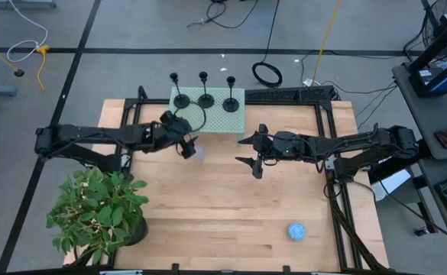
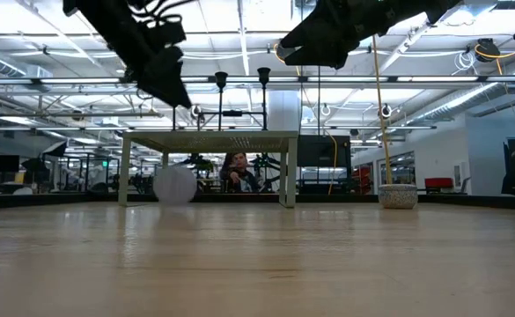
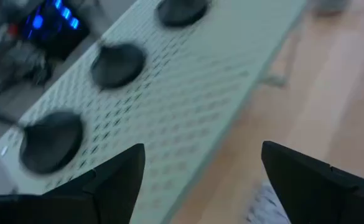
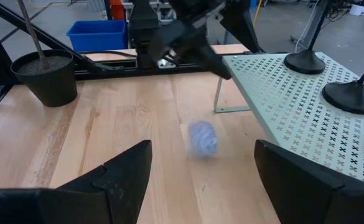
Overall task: Pick & Place candle stick holders
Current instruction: Put the red patterned scented candle on the shelf
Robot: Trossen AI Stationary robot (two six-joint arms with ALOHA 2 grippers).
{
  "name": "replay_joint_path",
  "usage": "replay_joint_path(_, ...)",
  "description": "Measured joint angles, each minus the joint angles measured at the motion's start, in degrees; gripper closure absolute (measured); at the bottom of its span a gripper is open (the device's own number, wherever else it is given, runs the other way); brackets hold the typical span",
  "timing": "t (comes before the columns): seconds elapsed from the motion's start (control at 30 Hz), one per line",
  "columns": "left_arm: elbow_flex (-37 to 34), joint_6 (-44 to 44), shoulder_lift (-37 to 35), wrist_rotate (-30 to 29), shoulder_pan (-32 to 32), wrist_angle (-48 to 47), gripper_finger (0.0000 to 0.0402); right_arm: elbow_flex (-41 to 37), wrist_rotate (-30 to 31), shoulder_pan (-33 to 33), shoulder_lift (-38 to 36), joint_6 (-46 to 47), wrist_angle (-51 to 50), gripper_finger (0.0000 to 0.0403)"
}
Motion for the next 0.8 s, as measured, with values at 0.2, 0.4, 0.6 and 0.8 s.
replay_joint_path(0.2,0.00,-3.58,0.00,6.09,4.42,-4.17,0.0121,0.00,0.00,0.02,0.00,0.00,0.00,0.0124)
replay_joint_path(0.4,0.00,0.67,0.44,17.77,2.84,-4.12,0.0157,0.00,0.01,-0.11,0.22,0.00,0.13,0.0124)
replay_joint_path(0.6,-0.02,0.76,0.57,20.65,-1.96,-5.47,0.0171,-0.08,-0.01,-0.11,0.24,0.00,0.04,0.0124)
replay_joint_path(0.8,-0.04,-0.68,0.57,19.00,-6.44,-6.90,0.0138,-1.82,-0.01,-0.02,0.24,0.02,0.40,0.0124)
